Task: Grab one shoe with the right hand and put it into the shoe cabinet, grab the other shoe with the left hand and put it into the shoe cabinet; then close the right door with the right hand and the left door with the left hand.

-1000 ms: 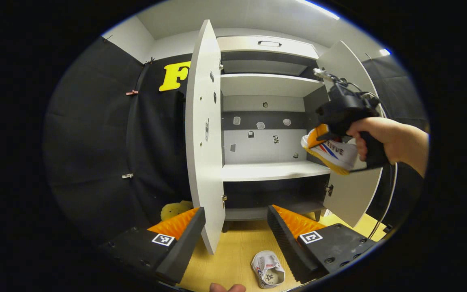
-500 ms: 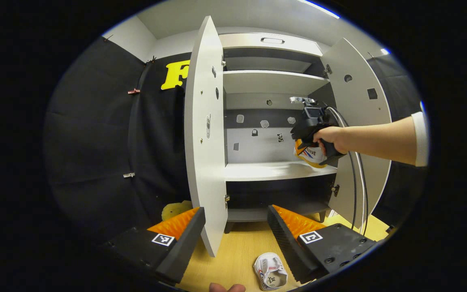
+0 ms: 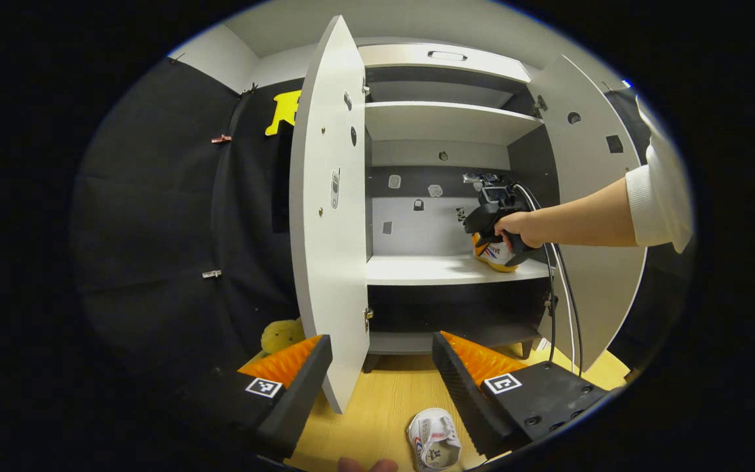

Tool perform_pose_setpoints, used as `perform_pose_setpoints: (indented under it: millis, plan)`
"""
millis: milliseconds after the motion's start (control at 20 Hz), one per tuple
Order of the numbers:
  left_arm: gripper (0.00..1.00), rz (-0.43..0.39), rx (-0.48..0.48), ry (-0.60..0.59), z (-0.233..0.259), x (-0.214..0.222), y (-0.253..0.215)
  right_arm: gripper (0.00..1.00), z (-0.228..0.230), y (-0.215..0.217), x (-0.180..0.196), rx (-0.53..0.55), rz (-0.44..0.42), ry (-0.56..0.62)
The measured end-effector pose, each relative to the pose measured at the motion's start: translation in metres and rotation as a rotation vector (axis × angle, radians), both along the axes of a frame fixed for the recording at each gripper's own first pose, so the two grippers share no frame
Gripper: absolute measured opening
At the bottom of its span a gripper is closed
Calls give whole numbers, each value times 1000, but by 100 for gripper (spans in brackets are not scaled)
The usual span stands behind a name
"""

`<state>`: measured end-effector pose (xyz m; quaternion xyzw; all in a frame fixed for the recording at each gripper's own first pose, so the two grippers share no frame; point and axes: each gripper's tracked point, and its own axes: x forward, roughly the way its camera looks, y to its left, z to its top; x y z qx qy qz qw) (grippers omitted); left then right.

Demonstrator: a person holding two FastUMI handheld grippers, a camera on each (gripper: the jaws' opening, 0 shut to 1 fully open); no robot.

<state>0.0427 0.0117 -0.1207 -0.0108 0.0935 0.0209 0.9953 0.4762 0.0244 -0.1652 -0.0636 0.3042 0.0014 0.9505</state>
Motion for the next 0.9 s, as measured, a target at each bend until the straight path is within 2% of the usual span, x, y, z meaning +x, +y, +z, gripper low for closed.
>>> perform_pose_setpoints:
  millis: [200, 250, 300, 350, 450, 500, 600, 650, 900]
  plan:
    - [96, -4, 3, 2, 0, 3, -7, 9, -3, 1, -2, -9, -15, 20]
    - [96, -7, 3, 1, 1, 3, -8, 6, -5, 0, -3, -1, -17, 33]
    - [96, -10, 4, 1, 2, 3, -9, 19, -5, 1, -4, 5, -15, 33]
    - [96, -10, 4, -1, 2, 2, -10, 22, -4, 3, -6, 20, -11, 40]
    - [96, -10, -2, -9, 4, -1, -10, 35, -2, 10, -13, 54, 1, 53]
    - [96, -13, -5, -13, 6, -3, -10, 50, -2, 17, -17, 75, 16, 61]
    - [96, -17, -3, -20, 10, -7, -10, 96, -2, 23, -28, 68, 24, 78]
    - [96, -20, -1, -24, 11, -9, -10, 99, -1, 24, -29, 50, 24, 76]
    - [96, -18, -12, -29, 15, -22, -6, 99, 11, 18, -49, 31, -4, 64]
